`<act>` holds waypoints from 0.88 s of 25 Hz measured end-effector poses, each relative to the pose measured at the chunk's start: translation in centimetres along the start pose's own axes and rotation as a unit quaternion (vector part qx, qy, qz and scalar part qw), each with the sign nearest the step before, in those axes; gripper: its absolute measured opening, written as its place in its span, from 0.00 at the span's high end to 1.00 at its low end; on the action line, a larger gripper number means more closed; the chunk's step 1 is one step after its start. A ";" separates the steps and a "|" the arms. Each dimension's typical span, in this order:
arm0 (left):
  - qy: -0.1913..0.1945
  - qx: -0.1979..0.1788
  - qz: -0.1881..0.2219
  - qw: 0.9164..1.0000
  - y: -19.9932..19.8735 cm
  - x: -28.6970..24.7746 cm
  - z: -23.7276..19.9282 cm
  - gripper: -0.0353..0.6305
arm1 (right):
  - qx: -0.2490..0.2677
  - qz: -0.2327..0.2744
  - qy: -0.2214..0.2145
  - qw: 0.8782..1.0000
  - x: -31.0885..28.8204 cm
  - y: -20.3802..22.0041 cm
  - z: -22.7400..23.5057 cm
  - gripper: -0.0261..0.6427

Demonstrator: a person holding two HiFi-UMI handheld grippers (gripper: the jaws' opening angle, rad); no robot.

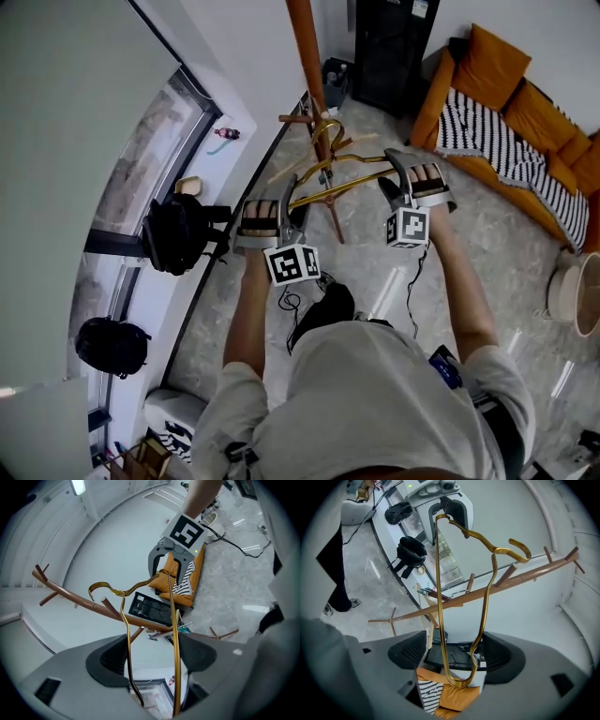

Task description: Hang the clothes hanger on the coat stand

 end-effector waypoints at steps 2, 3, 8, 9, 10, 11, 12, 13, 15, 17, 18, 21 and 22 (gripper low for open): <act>0.000 -0.001 0.008 1.000 0.3 -0.2 -0.4 0.44 | -0.002 -0.007 0.012 1.000 -0.9 -0.2 0.4 0.46; -0.001 -0.001 0.011 1.000 0.4 -0.3 -0.7 0.44 | 0.000 -0.008 0.024 1.000 -1.2 -0.3 0.8 0.46; -0.002 0.003 0.020 1.000 0.7 -0.9 -1.9 0.44 | 0.011 0.003 0.076 0.997 -1.4 -0.7 2.7 0.55; -0.002 0.006 0.021 1.000 0.7 -1.0 -2.0 0.44 | 0.010 0.003 0.079 0.997 -1.3 -0.7 2.9 0.56; -0.002 0.008 0.023 1.000 0.6 -1.0 -2.1 0.44 | 0.010 0.002 0.080 0.997 -1.1 -0.6 3.2 0.56; -0.001 0.011 0.024 1.000 0.6 -1.1 -2.2 0.44 | 0.011 0.000 0.079 0.997 -1.1 -0.6 3.3 0.56; -0.001 0.013 0.026 1.000 0.6 -1.2 -2.4 0.44 | 0.013 -0.002 0.077 0.997 -1.1 -0.5 3.5 0.56; 0.000 0.016 0.027 1.000 0.6 -1.4 -2.5 0.44 | 0.016 -0.003 0.076 0.997 -1.2 -0.5 3.6 0.56; 0.001 0.021 0.029 0.999 0.8 -1.8 -2.5 0.44 | 0.023 -0.007 0.074 0.997 -1.4 -0.4 3.8 0.56; 0.004 0.023 0.030 0.999 0.8 -2.1 -2.5 0.44 | 0.027 -0.011 0.072 0.997 -1.4 -0.4 3.7 0.56; 0.005 0.023 0.031 0.999 0.8 -2.1 -2.5 0.44 | 0.028 -0.014 0.072 0.997 -1.3 -0.3 3.8 0.56; 0.011 0.023 0.034 0.999 0.6 -2.5 -2.7 0.44 | 0.029 -0.019 0.069 0.997 -1.2 0.0 3.9 0.56; 0.012 0.023 0.034 0.999 0.5 -2.7 -2.8 0.44 | 0.029 -0.021 0.068 0.997 -1.2 0.2 3.9 0.56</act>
Point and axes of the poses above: the fingertips, and each gripper's own axes: x backward along the fingers, z to its right, y out of its underside, the point moved 5 cm from there along x, backward along the fingers, and after that the axes turned 13 degrees about y, right-handed, at the moved point
